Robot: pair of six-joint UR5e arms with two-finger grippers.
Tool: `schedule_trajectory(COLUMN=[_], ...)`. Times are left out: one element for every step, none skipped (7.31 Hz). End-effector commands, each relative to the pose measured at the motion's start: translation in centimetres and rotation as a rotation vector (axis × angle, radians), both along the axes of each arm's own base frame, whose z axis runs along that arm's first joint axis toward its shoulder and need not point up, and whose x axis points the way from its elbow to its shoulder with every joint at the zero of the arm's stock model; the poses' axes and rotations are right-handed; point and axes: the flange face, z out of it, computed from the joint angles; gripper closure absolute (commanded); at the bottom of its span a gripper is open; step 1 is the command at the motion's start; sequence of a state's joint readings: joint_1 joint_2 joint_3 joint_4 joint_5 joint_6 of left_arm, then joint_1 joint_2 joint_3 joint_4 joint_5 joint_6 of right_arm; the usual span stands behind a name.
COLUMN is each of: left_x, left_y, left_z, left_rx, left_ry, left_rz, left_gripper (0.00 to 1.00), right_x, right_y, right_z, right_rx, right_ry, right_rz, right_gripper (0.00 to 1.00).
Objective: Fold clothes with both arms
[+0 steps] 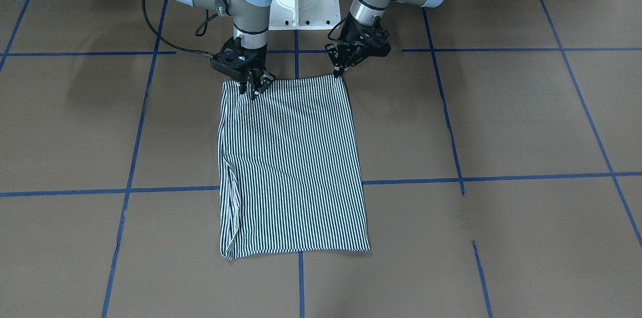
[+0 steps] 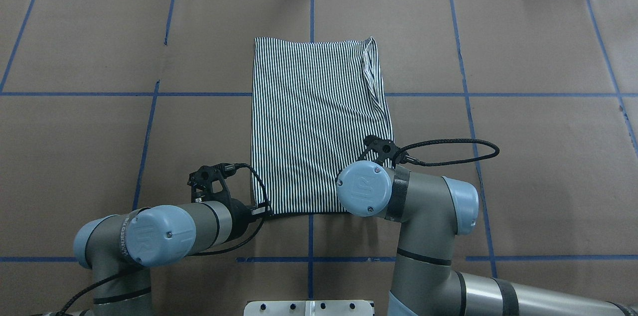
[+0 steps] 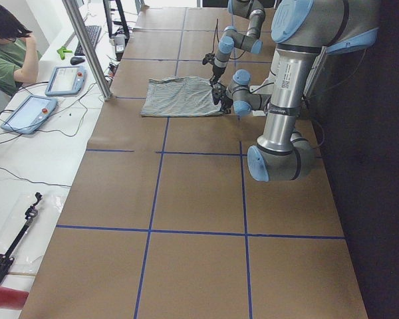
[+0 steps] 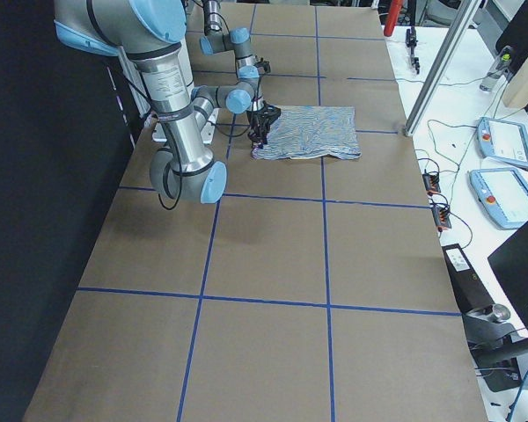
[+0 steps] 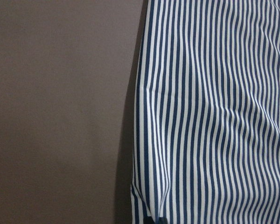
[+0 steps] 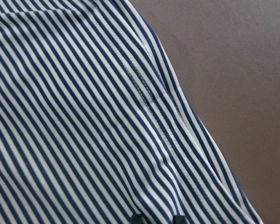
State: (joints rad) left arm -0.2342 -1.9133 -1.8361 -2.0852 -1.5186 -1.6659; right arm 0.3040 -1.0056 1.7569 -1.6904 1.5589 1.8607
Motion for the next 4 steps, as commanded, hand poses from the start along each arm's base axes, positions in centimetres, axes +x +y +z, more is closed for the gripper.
schedule_trajectory(left_x=[-0.01, 0.06, 0.07, 0.07], left_y=[-0.03, 0.05, 0.05, 0.05], left_z=[-0.08, -0.15, -0.26, -0.27], left_rx=[0.0, 0.0, 0.001, 0.001], left_ry=[0.002, 0.002, 0.005, 0.005], left_rz=[-0.001, 0.001, 0.001, 0.001], left_gripper=[1.0, 1.0, 1.0, 1.0], right_x=[0.06, 0.14, 0.24, 0.29], right_y=[-0.07, -0.05, -0.12, -0.11], right_z=[-0.36, -0.49, -0.46, -0.16], right_rx=[0.0, 0.001, 0.002, 0.001], right_ry=[-0.007, -0.01, -0.009, -0.005], right_rz=[0.004, 0.004, 0.004, 0.004], right_gripper=[1.0, 1.0, 1.0, 1.0])
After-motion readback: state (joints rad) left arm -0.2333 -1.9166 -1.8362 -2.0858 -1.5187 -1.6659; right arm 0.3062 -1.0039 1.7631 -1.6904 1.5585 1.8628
